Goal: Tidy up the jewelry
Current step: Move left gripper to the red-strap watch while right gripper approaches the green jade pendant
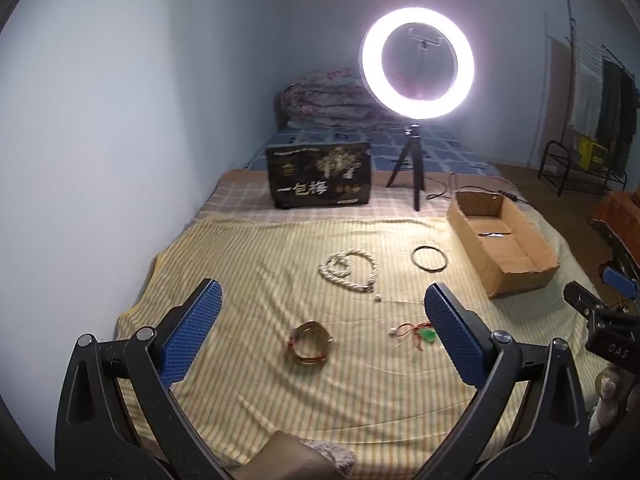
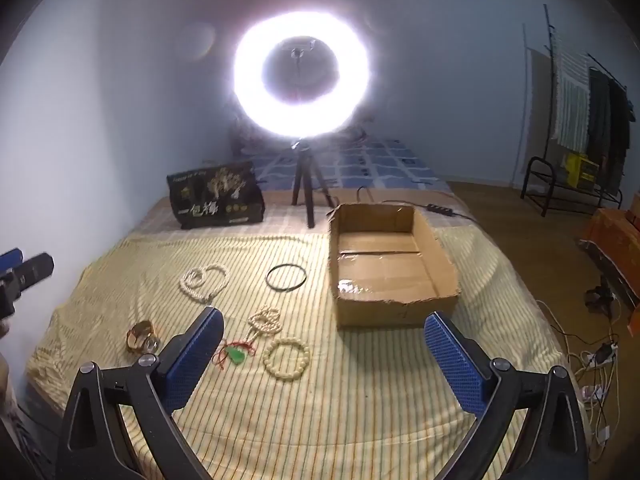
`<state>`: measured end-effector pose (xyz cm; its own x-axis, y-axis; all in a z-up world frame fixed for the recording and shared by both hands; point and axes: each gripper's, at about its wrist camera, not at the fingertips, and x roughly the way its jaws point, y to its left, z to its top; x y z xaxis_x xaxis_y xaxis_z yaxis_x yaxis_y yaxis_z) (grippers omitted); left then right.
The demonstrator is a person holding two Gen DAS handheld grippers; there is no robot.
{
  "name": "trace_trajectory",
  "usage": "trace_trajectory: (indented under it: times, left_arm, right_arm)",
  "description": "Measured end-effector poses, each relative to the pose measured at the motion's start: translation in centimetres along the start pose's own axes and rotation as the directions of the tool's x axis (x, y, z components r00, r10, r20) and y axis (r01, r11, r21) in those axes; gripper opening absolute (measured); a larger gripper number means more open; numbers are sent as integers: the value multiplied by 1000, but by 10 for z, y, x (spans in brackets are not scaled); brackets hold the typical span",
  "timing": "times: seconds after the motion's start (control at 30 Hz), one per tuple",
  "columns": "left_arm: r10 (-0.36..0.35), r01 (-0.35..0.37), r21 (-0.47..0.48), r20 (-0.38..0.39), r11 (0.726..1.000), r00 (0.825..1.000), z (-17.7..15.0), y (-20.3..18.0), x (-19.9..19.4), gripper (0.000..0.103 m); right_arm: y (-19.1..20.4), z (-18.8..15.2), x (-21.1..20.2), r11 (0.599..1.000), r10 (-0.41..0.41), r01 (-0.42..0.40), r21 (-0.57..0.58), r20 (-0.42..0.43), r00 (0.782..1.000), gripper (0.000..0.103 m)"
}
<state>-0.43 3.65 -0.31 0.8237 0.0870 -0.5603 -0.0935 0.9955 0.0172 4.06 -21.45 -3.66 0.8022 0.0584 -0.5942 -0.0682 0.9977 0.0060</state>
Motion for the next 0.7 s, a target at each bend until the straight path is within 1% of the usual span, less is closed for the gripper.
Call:
trace_trajectory:
  times: [0.2,0.27,0.3,0.37,0.47,0.5,0.53,0.57,0.6,0.63,0.67,0.7]
  left_arm:
    - [31,-31,-5,-29,1000,999,-6,20,11,103]
    - [42,-42,-4,-36,999,998,-10,28,15,103]
    - [48,-48,-6,-42,999,998,-12,31,17,103]
    - [57,-58,-15,-65,998,996,-15,38,23,103]
    - [38,-41,-28,-100,999,994,-21,50,35,103]
    - [45,-48,-28,-114,998,992,-23,53,40,103]
    - [45,-50,-33,-134,998,990,-25,57,45,103]
    - [29,-36,-43,-152,998,988,-27,60,50,102]
    - [16,-25,-51,-167,998,986,-29,63,54,101]
    - [18,-27,-51,-177,998,984,-31,65,59,96]
    - [30,-39,-44,-187,998,982,-33,67,64,93]
    - [38,-46,-39,-196,998,980,-36,67,69,91]
  right_arm:
    - [18,-13,10,996,30,-30,-78,-4,1000,101]
    - [27,-17,14,994,40,-42,-99,-20,999,101]
    - [27,-12,20,994,52,-54,-95,-33,998,100]
    - [28,-13,27,991,66,-73,-109,-68,995,98]
    - [32,-17,38,987,103,-115,-116,-109,989,94]
    - [38,-20,43,985,125,-133,-111,-73,989,93]
    - [42,-22,46,982,140,-148,-114,-71,988,93]
    - [46,-24,50,979,144,-154,-133,-83,986,93]
    - [50,-27,54,975,146,-160,-153,-96,985,90]
    - [54,-26,54,973,162,-177,-151,-110,981,90]
    - [57,-30,60,967,158,-181,-181,-133,978,88]
    - [61,-33,67,959,172,-202,-198,-159,972,85]
